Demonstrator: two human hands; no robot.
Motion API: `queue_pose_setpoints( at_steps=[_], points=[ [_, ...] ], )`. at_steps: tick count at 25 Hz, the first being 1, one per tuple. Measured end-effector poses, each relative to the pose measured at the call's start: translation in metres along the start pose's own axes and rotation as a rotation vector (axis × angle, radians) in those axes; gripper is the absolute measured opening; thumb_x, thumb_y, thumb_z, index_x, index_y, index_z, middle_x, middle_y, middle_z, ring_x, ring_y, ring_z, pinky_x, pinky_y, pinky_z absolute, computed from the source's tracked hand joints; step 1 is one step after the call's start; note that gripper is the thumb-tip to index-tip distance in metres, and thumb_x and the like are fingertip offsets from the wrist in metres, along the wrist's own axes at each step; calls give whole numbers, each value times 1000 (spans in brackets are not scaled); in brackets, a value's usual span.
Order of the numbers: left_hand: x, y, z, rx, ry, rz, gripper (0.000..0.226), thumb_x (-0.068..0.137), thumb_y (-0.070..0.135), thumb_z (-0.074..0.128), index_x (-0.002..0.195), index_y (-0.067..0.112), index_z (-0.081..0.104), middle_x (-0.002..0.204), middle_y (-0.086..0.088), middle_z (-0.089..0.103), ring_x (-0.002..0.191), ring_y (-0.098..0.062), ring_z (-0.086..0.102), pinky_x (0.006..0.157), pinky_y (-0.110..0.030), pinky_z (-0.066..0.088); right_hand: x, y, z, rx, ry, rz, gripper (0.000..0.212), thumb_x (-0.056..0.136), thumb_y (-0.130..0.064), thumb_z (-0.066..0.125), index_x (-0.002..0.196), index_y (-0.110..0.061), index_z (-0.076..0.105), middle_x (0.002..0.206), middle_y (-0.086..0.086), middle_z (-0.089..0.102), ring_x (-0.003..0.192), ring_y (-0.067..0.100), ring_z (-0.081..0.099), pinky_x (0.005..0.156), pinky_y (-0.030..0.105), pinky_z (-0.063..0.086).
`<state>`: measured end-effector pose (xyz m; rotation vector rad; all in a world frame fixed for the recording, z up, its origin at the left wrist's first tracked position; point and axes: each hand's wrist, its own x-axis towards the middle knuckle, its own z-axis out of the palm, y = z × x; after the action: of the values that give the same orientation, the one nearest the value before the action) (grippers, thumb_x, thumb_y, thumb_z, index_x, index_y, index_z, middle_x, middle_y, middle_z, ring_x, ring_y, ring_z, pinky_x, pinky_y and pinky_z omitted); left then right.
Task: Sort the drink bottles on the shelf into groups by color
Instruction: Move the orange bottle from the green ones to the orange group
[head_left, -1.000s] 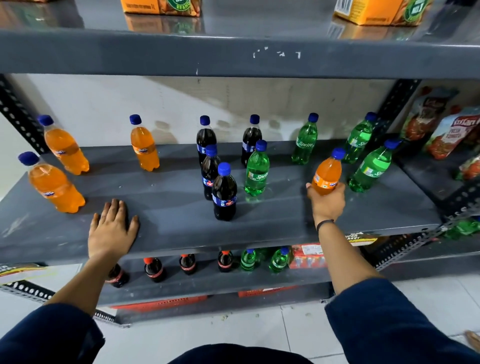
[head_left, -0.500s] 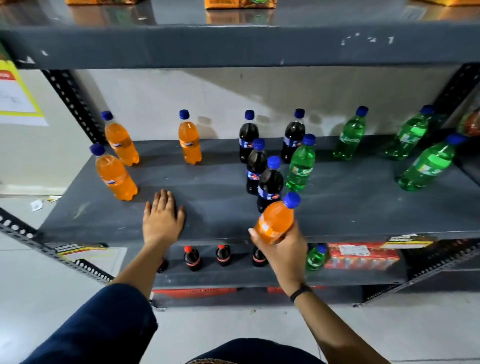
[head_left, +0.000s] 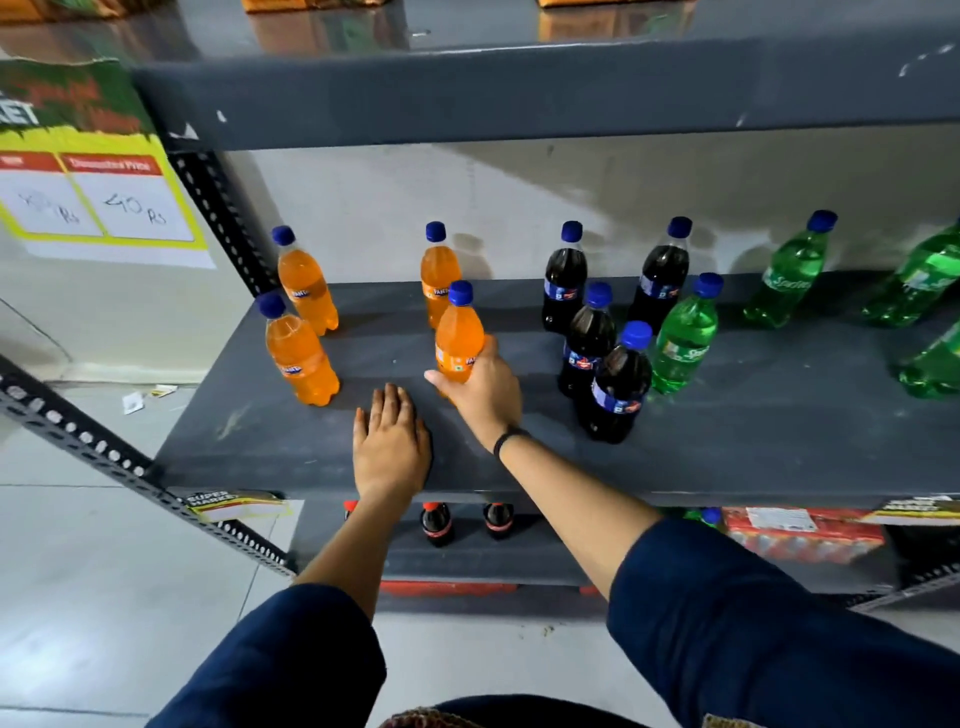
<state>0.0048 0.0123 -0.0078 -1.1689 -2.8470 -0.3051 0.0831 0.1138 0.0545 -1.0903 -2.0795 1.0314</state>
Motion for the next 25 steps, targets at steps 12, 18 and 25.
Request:
queue_pose_setpoints(
  at_steps=[12, 18, 25],
  points=[
    [-1, -1, -1, -23, -13, 9, 54, 96, 30, 23, 145, 7, 18, 156, -11, 20, 146, -23, 11, 120, -44, 9, -19, 18, 1, -29, -48, -61, 84, 73, -49, 72, 137, -13, 32, 127, 13, 59, 112, 28, 58, 81, 39, 52],
    [-18, 15, -11, -177, 26, -25, 46, 95, 18, 32, 136, -3, 36, 148, -21, 36, 141, -31, 27, 119, -42, 19, -76, 77, -56, 93, 147, -105, 26, 88, -38, 61, 95, -13, 63, 86, 7, 71, 81, 19, 67, 69, 44, 56],
    [-59, 114, -3, -250, 10, 245, 43, 94, 15, 37, 134, 0, 42, 146, -18, 40, 141, -29, 28, 120, -37, 15, -69, 142, -164, 159, 435, -28, 15, 88, -25, 62, 89, -10, 64, 83, 8, 65, 73, 24, 65, 59, 8, 48]
  ],
)
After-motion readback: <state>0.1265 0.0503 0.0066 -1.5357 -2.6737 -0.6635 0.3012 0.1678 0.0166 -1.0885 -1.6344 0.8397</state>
